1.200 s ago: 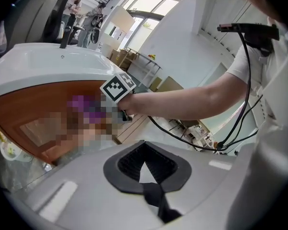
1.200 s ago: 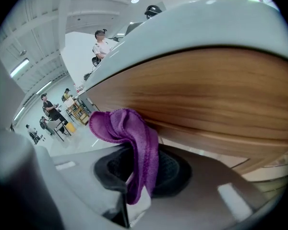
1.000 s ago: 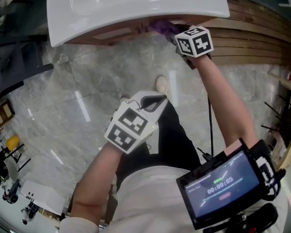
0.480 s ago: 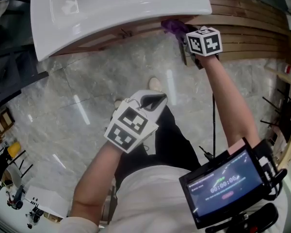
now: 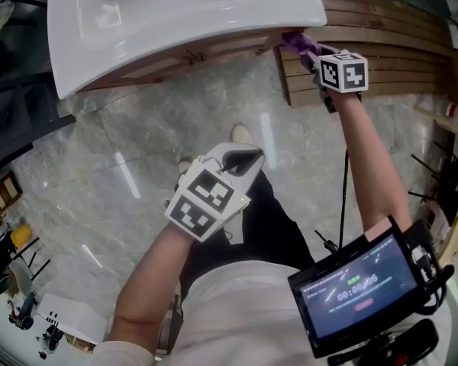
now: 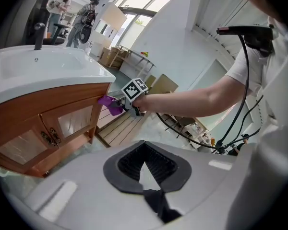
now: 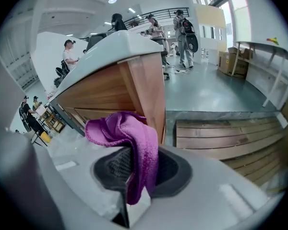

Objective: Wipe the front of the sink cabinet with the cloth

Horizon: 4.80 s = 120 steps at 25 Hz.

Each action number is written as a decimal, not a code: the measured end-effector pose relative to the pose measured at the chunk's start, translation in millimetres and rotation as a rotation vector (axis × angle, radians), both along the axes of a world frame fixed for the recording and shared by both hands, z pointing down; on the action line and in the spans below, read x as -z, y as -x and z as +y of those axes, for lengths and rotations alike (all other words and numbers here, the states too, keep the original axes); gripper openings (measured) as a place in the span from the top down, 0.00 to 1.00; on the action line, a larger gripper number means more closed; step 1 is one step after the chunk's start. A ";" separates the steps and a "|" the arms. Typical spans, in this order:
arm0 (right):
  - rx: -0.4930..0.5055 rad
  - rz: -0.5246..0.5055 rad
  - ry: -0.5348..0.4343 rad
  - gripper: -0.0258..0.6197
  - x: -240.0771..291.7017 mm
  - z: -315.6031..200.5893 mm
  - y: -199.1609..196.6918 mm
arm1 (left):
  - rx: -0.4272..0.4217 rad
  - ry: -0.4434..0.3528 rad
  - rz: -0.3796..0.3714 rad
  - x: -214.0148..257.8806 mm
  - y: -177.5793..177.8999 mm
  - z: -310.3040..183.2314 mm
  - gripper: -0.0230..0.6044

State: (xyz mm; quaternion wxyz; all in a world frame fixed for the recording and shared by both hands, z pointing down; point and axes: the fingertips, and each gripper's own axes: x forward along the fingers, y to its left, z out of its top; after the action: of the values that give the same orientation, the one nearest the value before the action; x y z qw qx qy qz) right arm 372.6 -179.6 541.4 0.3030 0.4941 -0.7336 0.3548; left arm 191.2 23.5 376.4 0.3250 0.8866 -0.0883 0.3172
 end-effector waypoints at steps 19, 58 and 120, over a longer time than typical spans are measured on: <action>0.439 -0.014 0.040 0.83 -15.2 79.4 261.2 | 0.153 -0.020 -0.021 16.6 133.9 23.0 0.95; 0.344 -0.247 0.123 0.83 -37.5 0.3 483.5 | 0.285 -0.015 -0.020 7.9 280.7 25.2 0.95; -0.263 -0.103 0.081 0.83 -43.0 16.9 16.1 | 0.071 -0.031 -0.016 7.9 72.5 9.2 0.95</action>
State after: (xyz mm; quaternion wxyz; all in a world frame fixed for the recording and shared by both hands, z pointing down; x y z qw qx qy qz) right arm 356.5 -162.7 584.4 0.2356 0.5546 -0.6621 0.4456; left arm 118.7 32.8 368.5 0.3214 0.8852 -0.1275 0.3113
